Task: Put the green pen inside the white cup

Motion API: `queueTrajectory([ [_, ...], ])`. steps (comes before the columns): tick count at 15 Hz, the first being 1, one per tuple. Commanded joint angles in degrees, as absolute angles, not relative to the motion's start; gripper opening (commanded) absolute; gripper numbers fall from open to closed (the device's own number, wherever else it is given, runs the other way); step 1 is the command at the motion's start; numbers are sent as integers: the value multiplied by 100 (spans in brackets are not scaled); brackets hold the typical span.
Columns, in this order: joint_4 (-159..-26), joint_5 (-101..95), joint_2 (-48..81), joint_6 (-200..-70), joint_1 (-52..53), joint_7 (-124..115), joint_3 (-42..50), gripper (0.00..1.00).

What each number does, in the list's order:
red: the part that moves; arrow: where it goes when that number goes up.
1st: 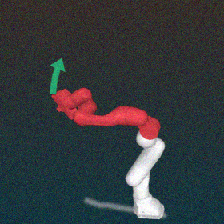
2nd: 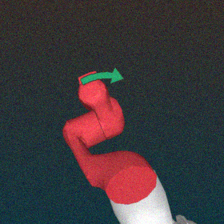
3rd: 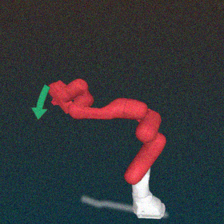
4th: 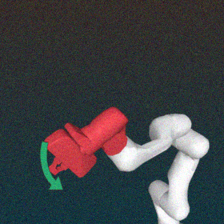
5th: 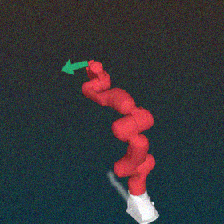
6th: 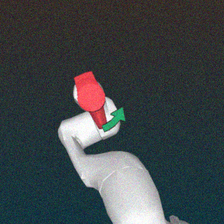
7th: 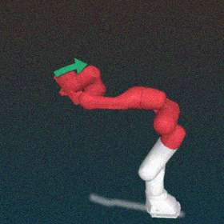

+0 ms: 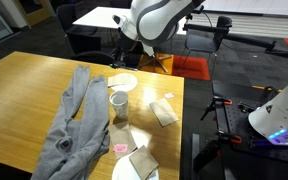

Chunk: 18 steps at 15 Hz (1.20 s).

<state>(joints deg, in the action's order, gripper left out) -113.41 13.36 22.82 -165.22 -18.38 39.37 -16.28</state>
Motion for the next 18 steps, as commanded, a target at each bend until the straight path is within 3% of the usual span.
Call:
queueTrajectory([
  [1, -11024, 2225, 2699, -16740, -3060, 5508, -3179, 4],
  [7, -10697, 3053, 3378, -16363, -4373, 7577, -4777, 4],
  [18, -10323, 3046, 4107, -14971, -5144, 9384, -5736, 4],
])
